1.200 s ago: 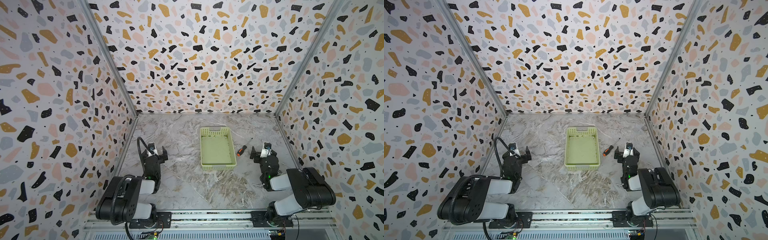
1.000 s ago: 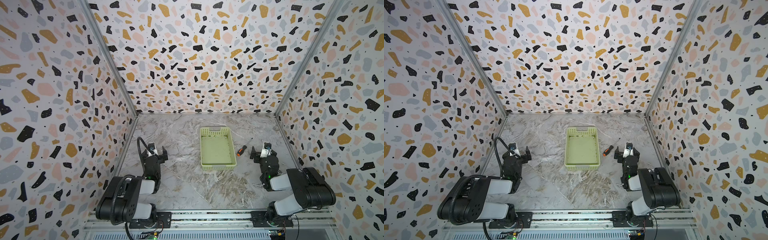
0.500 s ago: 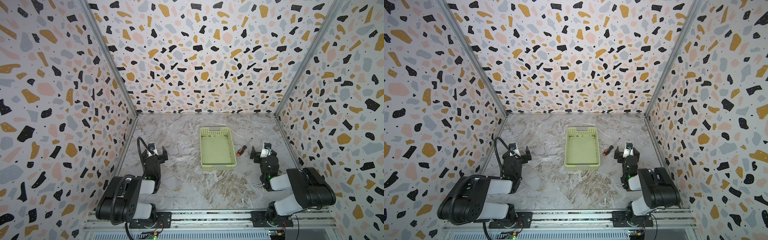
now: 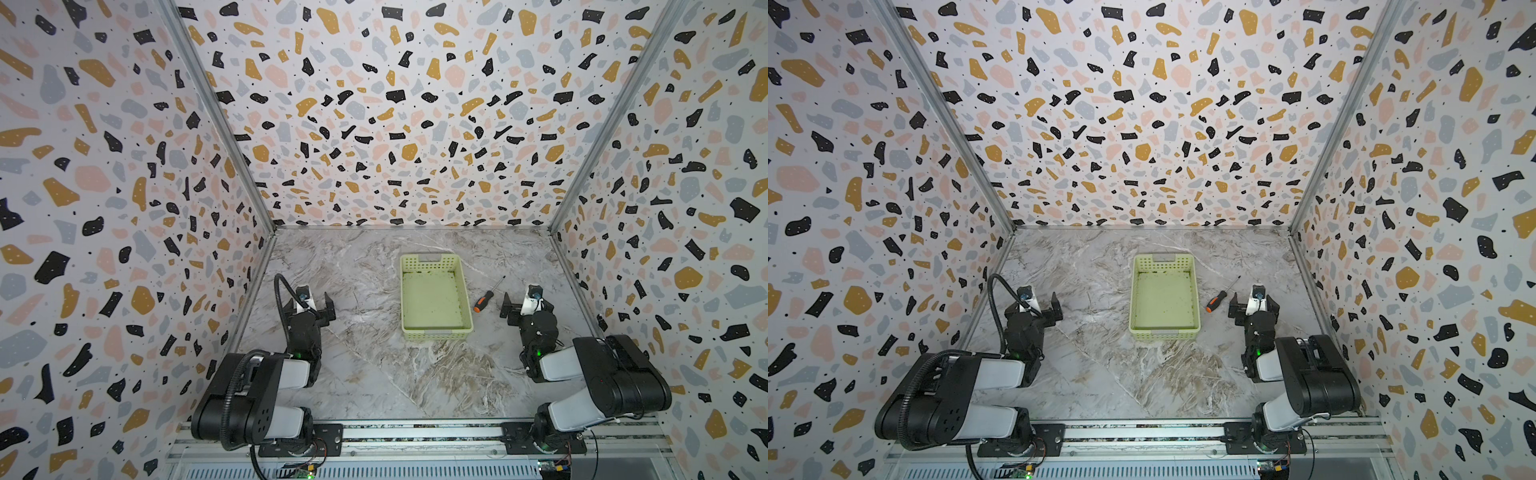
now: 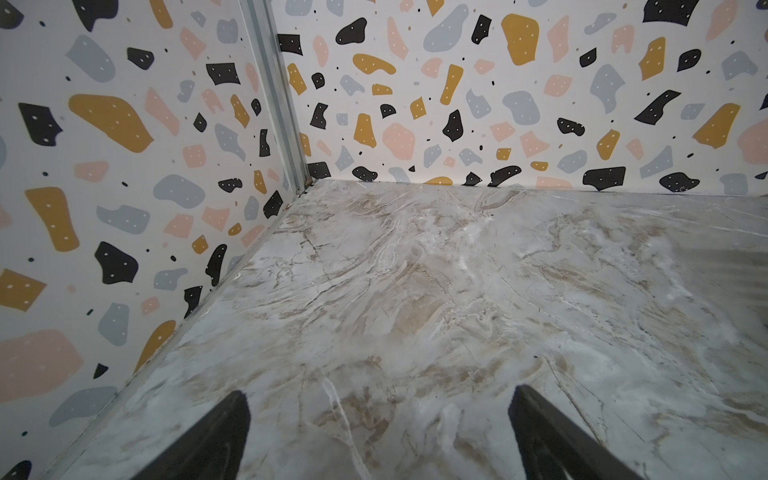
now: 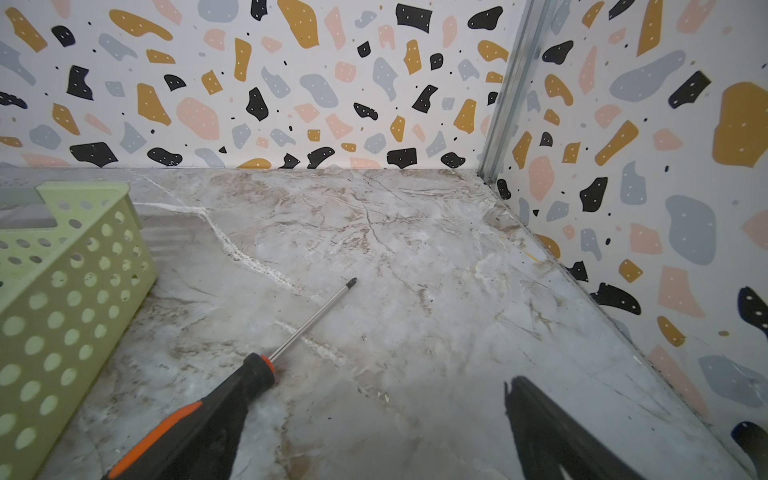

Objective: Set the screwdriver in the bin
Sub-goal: 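Reach the right gripper to the black-and-orange screwdriver handle and close on it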

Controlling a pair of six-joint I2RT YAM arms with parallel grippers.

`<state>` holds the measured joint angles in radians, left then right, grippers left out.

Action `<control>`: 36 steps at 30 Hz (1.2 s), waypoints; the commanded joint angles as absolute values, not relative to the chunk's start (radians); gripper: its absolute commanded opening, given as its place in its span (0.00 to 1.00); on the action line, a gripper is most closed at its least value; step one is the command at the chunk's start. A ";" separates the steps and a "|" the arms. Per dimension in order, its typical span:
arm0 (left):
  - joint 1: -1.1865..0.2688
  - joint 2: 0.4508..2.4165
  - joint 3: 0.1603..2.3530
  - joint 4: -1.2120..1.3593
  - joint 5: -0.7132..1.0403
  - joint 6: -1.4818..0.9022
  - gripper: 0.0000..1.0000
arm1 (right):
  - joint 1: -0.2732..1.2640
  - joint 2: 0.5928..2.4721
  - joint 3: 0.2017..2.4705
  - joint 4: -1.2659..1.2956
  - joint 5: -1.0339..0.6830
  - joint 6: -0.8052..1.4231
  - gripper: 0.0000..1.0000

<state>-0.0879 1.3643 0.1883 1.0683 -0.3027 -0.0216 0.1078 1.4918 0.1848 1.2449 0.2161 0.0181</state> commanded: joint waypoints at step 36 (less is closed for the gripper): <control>-0.110 1.069 0.963 0.134 -0.103 -0.140 1.00 | 0.283 1.662 1.061 -0.421 0.120 1.074 0.78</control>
<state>-0.1017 1.0630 0.9588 0.0978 -0.1234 -0.1219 0.2722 1.6146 1.0447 -0.4107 0.1398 1.0058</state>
